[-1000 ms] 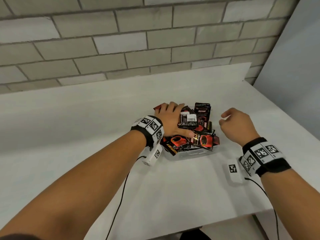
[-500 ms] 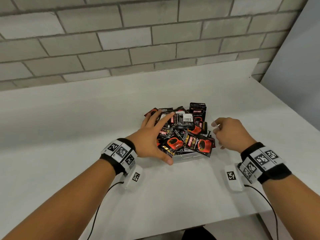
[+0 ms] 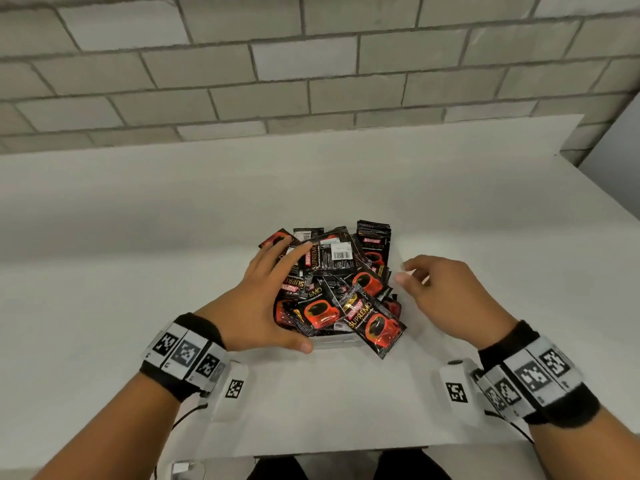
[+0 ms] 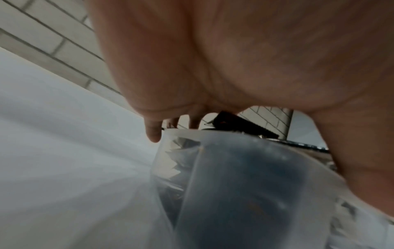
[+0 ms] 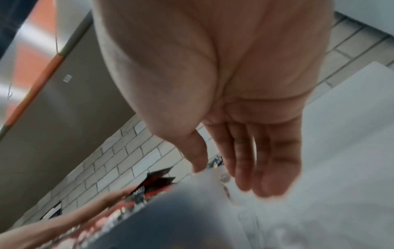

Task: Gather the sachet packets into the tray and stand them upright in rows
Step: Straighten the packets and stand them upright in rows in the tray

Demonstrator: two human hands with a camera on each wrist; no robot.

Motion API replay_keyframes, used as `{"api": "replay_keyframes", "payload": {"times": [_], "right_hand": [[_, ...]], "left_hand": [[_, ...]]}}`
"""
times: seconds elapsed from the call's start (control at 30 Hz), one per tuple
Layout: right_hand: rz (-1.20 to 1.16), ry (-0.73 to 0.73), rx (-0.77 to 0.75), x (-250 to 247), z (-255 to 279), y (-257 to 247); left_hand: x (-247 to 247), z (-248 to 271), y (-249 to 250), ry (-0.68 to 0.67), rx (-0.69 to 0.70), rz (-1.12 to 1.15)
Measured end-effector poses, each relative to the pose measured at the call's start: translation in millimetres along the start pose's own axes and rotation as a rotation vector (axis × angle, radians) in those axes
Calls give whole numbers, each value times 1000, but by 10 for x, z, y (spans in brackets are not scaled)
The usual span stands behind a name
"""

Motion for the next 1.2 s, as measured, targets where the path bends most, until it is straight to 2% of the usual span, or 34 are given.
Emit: {"api": "replay_keyframes", "payload": {"times": [0.07, 0.13, 0.23, 0.4, 0.57, 0.67, 0.8, 0.93, 1.07, 1.2], "right_hand": [[-36, 83, -102, -186, 143, -215], [-43, -11, -184, -155, 310, -422], [38, -208, -219, 188, 452, -556], [12, -260, -279, 455, 390, -625], [-180, -353, -271, 408, 333, -687], [-275, -271, -244, 249, 222, -685], [-175, -79, -137, 70, 65, -616], [-330, -110, -101, 130, 32, -655], [-69, -18, -226, 190, -40, -797], [95, -28, -272, 288, -97, -804]], "left_hand": [[-43, 65, -24, 36, 15, 25], [-73, 91, -41, 63, 19, 63], [-94, 43, -72, 62, -15, 105], [35, -64, -57, -16, -31, 50], [125, -71, -64, 15, -12, 7], [95, -117, -38, 10, -44, 12], [72, -214, 74, -5, -71, 24], [135, -309, 180, -16, -35, -10], [167, -298, 165, -23, -9, -68], [85, -271, 72, 45, -9, -41]]}}
Point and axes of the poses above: each hand's wrist, its own z-axis away from the middle knuckle, its own x-axis out of the palm, y = z × x, the point moved 9 cm from there along -z, towards the middle knuckle, and after that the axes turned 1 degree about x, right-handed, at the moved point
